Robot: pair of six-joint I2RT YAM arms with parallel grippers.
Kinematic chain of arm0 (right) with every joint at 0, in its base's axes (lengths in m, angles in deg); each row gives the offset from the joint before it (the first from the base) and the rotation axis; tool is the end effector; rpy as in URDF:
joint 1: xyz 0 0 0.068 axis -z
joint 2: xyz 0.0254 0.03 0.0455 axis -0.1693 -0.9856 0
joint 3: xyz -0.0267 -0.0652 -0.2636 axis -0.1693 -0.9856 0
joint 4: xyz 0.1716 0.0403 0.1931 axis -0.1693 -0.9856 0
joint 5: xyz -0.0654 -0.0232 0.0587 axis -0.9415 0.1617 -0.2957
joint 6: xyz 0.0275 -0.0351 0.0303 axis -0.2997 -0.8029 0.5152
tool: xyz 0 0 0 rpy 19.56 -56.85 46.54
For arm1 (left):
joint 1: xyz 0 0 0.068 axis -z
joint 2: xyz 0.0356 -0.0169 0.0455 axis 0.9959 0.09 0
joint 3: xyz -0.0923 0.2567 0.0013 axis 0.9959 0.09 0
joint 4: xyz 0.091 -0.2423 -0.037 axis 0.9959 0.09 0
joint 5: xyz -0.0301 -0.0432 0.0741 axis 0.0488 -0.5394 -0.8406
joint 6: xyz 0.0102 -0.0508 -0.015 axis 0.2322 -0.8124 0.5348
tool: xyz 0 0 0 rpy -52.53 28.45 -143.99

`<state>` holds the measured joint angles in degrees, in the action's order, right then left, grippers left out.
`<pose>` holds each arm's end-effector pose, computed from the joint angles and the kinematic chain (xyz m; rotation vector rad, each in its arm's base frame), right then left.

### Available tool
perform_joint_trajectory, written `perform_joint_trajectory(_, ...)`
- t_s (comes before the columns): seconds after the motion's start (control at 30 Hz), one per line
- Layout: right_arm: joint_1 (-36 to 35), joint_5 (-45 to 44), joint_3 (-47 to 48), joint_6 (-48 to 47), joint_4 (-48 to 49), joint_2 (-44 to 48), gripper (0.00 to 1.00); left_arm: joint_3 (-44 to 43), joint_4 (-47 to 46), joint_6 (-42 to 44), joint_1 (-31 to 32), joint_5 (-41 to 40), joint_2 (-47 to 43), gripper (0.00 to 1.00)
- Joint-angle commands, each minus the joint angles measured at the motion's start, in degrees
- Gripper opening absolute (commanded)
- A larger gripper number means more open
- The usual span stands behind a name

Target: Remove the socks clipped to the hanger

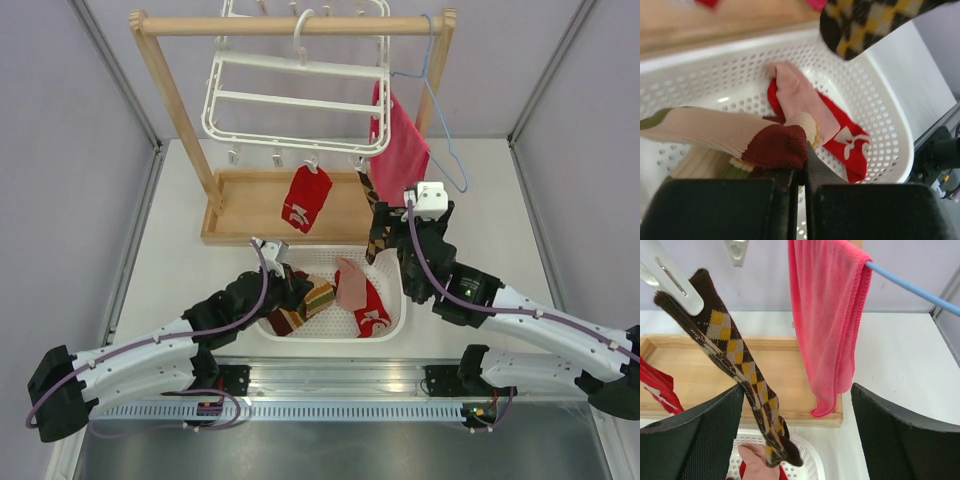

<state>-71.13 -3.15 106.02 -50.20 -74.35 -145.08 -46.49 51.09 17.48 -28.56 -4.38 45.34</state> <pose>0.1327 0.1785 0.3761 0.0163 1.6242 0.0349 0.1121 -0.1529 0.2381 0.2364 1.9357 -0.8377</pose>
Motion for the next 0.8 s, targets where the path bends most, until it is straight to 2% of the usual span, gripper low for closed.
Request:
perform_joint_trajectory(0.0,-0.14,-2.50,-1.03,0.79,2.92,2.57,0.91,2.68,1.35,-6.64,-0.20,3.10,0.96,0.02)
perform_joint_trajectory(0.23,-0.05,-3.74,-3.93,1.85,4.76,5.83,0.92,4.72,2.23,-7.08,-0.20,2.67,0.95,0.03)
perform_joint_trajectory(0.27,0.04,-3.82,-4.54,2.03,4.76,6.18,0.92,4.45,3.19,-7.08,-0.20,2.40,1.48,0.06)
perform_joint_trajectory(0.33,-0.05,-3.83,-5.25,2.64,4.85,7.41,0.93,3.57,3.55,-7.60,-0.11,1.35,3.67,0.59)
perform_joint_trajectory(0.37,-0.05,-3.83,-5.95,2.90,4.68,7.85,0.93,2.96,5.20,-7.96,-0.11,0.91,4.38,0.99)
perform_joint_trajectory(0.53,0.04,-4.53,-7.71,3.35,4.15,10.58,0.94,1.55,5.57,-8.75,-0.20,-0.49,7.55,1.00)
perform_joint_trajectory(0.77,1.96,-5.32,-9.38,4.57,3.53,13.12,0.98,-0.03,7.76,-7.35,-1.33,-7.00,5.44,1.00)
